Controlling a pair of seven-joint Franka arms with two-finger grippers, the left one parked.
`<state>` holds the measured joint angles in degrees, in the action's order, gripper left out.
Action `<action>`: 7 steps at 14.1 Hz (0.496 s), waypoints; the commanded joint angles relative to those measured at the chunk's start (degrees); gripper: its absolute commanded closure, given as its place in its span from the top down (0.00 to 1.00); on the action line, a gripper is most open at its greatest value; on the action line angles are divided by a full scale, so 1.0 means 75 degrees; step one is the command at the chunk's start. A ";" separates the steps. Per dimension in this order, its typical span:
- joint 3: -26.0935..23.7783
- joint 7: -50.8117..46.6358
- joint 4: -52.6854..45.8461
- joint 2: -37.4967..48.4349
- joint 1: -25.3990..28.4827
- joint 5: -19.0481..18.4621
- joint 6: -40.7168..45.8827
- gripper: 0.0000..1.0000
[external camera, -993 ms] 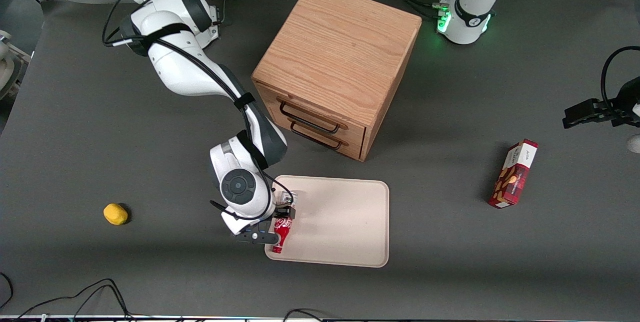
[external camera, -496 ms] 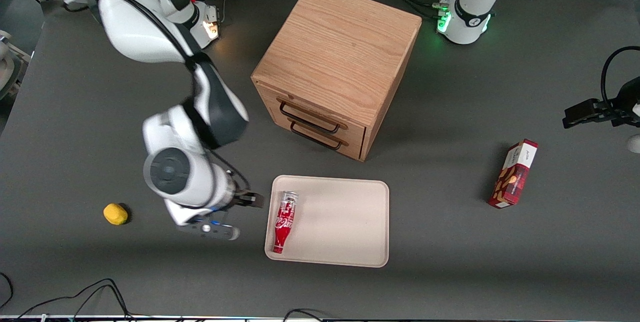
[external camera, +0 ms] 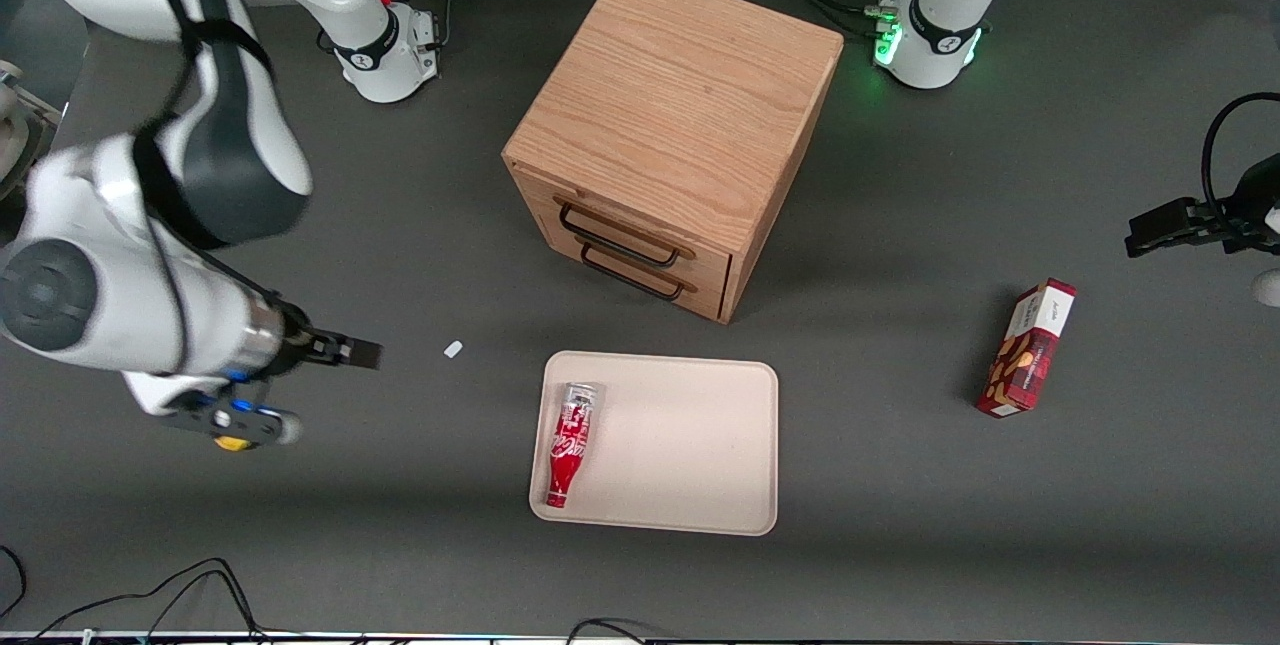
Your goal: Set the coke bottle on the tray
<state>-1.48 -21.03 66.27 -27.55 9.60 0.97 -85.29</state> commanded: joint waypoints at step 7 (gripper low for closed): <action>0.0767 0.2054 0.3341 0.3720 -0.0465 0.0069 -0.0137 1.00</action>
<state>-0.27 -6.05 87.85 -2.58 1.36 0.97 -85.11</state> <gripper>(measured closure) 0.000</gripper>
